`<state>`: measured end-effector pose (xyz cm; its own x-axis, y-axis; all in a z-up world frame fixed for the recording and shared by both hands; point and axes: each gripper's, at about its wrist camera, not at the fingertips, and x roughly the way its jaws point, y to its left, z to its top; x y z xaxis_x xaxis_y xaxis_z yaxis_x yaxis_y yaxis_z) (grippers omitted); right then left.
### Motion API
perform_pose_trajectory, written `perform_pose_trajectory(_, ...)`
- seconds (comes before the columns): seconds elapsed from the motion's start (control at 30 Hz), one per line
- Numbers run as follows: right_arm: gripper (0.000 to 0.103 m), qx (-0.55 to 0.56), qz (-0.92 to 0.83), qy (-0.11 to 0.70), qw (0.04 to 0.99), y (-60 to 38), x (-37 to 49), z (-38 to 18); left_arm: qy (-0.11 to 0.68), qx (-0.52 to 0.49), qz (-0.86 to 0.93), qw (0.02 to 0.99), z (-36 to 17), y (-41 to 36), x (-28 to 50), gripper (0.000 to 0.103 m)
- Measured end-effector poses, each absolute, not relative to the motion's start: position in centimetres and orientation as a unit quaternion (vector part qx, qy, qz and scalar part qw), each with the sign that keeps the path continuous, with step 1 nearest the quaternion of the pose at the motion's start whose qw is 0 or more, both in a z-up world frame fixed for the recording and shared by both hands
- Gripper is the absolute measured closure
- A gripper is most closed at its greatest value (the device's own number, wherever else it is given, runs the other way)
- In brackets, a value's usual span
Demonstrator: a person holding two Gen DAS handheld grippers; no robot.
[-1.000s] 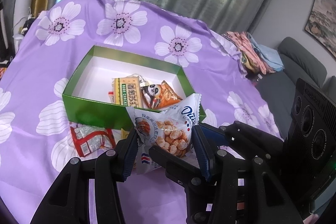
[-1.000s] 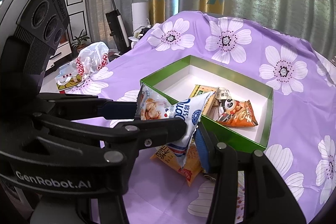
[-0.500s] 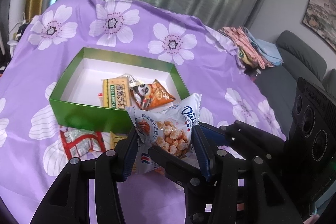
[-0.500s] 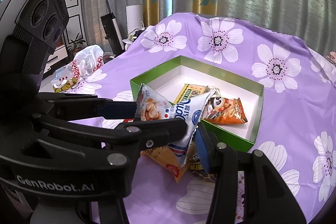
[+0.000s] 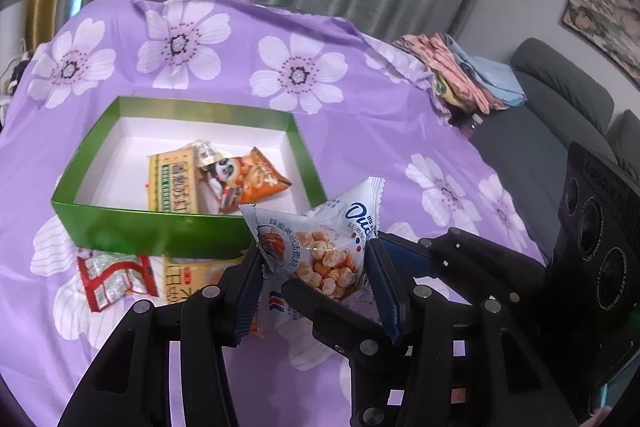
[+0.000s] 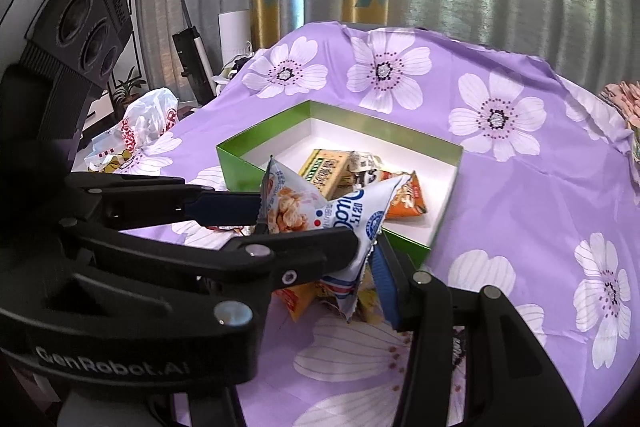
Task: Organize snacks
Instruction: 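Lift the peanut bag with both grippers and carry it over the box, then lower the peanut bag into the green box with both grippers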
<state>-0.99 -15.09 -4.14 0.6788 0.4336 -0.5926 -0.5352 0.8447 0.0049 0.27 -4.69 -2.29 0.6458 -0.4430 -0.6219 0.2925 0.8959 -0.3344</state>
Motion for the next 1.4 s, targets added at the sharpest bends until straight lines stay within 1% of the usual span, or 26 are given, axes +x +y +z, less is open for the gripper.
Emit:
perform_pose_trajectory(0.2,0.053,-0.074,0.26,0.293,0.917,-16.4,-0.8,-3.5,0.365,-0.091,-0.215,0.901,-1.2,-6.0,0.8,0.052)
perform_pose_trajectory(0.5,0.054,-0.08,0.248,0.252,0.932,-17.1,1.2,-0.1,0.323,-0.076,-0.234,0.914,2.5,-6.5,3.1,0.052)
perform_pose_trajectory(0.77,0.054,-0.088,0.244,0.228,0.938,-17.1,4.1,2.1,0.299,-0.079,-0.237,0.921,4.3,-6.0,5.8,0.052)
perform_pose_trajectory(1.1,0.054,-0.107,0.259,0.24,0.929,-14.7,8.4,1.4,0.303,-0.102,-0.216,0.923,3.0,-3.4,9.3,0.052)
perform_pose_trajectory(1.4,0.054,-0.115,0.267,0.266,0.919,-12.6,10.9,-0.3,0.324,-0.128,-0.201,0.916,0.8,-1.3,11.8,0.052)
